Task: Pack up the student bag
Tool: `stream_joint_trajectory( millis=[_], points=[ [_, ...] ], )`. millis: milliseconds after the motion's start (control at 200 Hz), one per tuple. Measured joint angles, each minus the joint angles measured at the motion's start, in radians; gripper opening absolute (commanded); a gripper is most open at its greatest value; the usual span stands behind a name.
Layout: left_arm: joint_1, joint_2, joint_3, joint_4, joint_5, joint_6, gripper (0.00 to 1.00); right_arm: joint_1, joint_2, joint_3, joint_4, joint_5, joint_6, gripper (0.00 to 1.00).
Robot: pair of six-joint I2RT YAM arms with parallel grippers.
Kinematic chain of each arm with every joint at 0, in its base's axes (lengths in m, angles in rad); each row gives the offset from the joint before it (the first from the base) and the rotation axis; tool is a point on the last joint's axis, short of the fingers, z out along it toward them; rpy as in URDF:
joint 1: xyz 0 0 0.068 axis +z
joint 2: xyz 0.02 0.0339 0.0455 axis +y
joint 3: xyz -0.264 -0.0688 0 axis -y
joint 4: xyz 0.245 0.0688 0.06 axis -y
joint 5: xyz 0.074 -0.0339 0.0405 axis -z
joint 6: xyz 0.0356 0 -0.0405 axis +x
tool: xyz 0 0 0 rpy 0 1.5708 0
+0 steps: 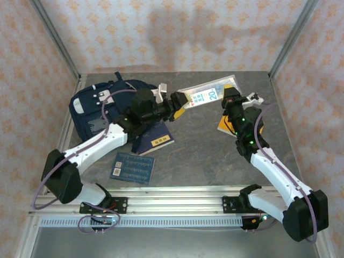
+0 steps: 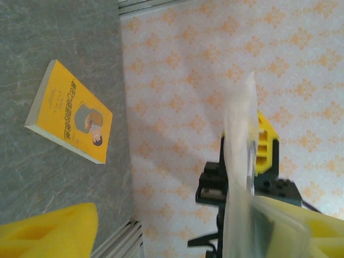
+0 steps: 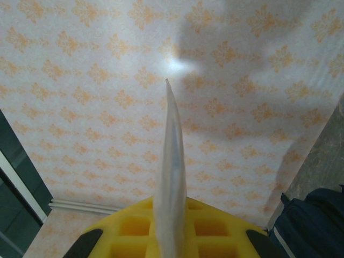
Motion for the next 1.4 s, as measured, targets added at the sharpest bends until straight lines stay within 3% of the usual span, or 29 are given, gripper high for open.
stream_joint_trajectory(
  millis=[95, 245, 330, 440, 540, 815, 1046, 1211, 1401],
  points=[
    [0.000, 0.027, 0.032, 0.018, 0.001, -0.005, 0.50, 0.010, 0.002, 0.000, 0.001, -0.002, -0.001, 0.06],
    [0.000, 0.028, 0.059, 0.057, 0.003, -0.014, 0.15, 0.020, 0.001, -0.013, 0.018, -0.031, -0.001, 0.09],
    [0.000, 0.028, 0.059, 0.080, 0.013, -0.014, 0.00, 0.022, 0.001, -0.021, 0.019, -0.041, -0.002, 0.22],
    [0.002, 0.018, 0.052, 0.102, 0.024, -0.014, 0.00, 0.019, -0.007, -0.021, -0.014, -0.077, -0.039, 0.48],
    [0.016, -0.019, 0.013, 0.084, 0.030, -0.006, 0.00, 0.005, -0.053, -0.020, -0.101, -0.129, -0.119, 0.64],
    [0.120, -0.237, -0.020, -0.204, 0.087, 0.209, 0.00, -0.038, -0.208, 0.021, -0.467, -0.300, -0.483, 0.83],
    [0.140, -0.351, -0.090, -0.353, 0.273, 0.351, 0.00, -0.038, -0.196, 0.039, -0.614, -0.560, -0.690, 0.86],
    [0.141, -0.386, -0.158, -0.432, 0.342, 0.405, 0.00, -0.037, -0.107, 0.021, -0.507, -0.802, -0.610, 0.84],
    [0.165, -0.414, -0.180, -0.465, 0.369, 0.433, 0.00, -0.033, -0.101, -0.042, -0.380, -0.933, -0.480, 0.79]
  ],
)
